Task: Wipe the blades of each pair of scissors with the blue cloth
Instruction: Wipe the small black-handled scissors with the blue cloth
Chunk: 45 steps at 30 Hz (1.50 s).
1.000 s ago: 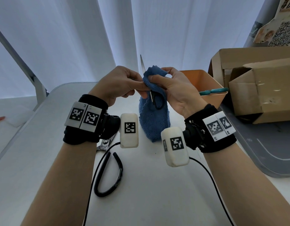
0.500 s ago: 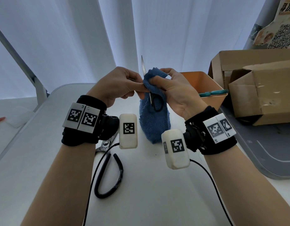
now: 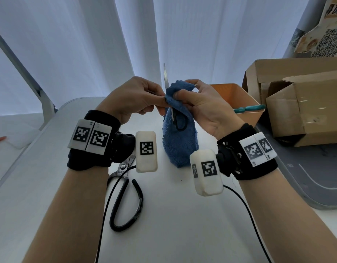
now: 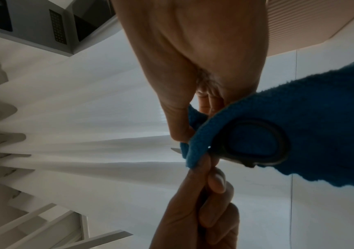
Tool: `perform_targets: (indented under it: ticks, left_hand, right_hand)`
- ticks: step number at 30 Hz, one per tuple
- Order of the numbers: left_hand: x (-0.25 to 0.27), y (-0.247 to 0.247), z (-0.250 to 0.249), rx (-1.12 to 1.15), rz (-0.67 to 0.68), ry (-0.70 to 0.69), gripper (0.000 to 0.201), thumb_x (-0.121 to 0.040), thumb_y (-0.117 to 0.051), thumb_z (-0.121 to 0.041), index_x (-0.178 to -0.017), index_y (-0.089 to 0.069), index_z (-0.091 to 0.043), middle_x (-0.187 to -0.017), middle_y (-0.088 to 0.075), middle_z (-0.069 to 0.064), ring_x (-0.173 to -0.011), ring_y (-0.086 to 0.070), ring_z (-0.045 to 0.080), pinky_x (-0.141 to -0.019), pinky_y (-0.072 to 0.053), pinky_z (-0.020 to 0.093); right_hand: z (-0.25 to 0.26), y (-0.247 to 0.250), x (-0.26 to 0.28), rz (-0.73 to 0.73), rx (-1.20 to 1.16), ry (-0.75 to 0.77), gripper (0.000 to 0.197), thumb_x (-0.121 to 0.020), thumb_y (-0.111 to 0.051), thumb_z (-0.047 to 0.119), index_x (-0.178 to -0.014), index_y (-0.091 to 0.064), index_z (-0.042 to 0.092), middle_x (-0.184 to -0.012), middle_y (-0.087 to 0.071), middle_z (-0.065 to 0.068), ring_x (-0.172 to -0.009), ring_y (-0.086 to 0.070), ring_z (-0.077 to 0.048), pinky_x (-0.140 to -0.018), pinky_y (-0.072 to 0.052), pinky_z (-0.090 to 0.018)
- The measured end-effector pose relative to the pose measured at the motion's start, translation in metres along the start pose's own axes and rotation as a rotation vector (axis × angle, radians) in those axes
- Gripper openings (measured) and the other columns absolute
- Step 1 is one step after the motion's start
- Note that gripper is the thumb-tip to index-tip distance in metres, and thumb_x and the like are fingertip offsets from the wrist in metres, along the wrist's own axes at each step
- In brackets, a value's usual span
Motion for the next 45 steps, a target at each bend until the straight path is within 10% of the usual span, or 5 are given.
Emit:
perform_targets:
  ticks: [12, 45]
  left_hand:
    - [-0.0003, 0.002, 0.0021, 0.005, -0.025, 0.011, 0.032, -0.082, -0.078, -0.017, -0.091, -0.067, 0.011, -0.065, -0.068, 0.009, -0.048, -0.033, 0.011, -0.048, -0.023, 0.021]
    - [-0.0009, 0.0023, -0.0034, -0.07, -0.074, -0.05, 0.013, -0.083, -0.078, -0.011, -0.085, -0.069, -0.001, -0.065, -0.068, 0.003, -0.05, -0.051, 0.01, -0.054, -0.041, 0.021]
  right_hand:
    - [0.0004, 0.0038, -0.0015, -0.029, 0.011, 0.031, 0.035, -0.091, -0.062, -0.007, -0.123, -0.051, 0.002, -0.097, -0.069, -0.015, -0.079, -0.069, -0.022, -0.075, -0.059, -0.027]
    - [-0.0005, 0.0016, 0.0007, -0.027, 0.051, 0.04, 0.035, -0.089, -0.067, -0.004, -0.12, -0.053, 0.003, -0.109, -0.072, -0.02, -0.092, -0.072, -0.029, -0.089, -0.059, -0.036]
Point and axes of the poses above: each hand's wrist, its own x-axis away from the middle knuckle, its own y-axis out of the back of the hand, z = x × y, the point moved 5 cm from there along -x, towards the middle knuckle
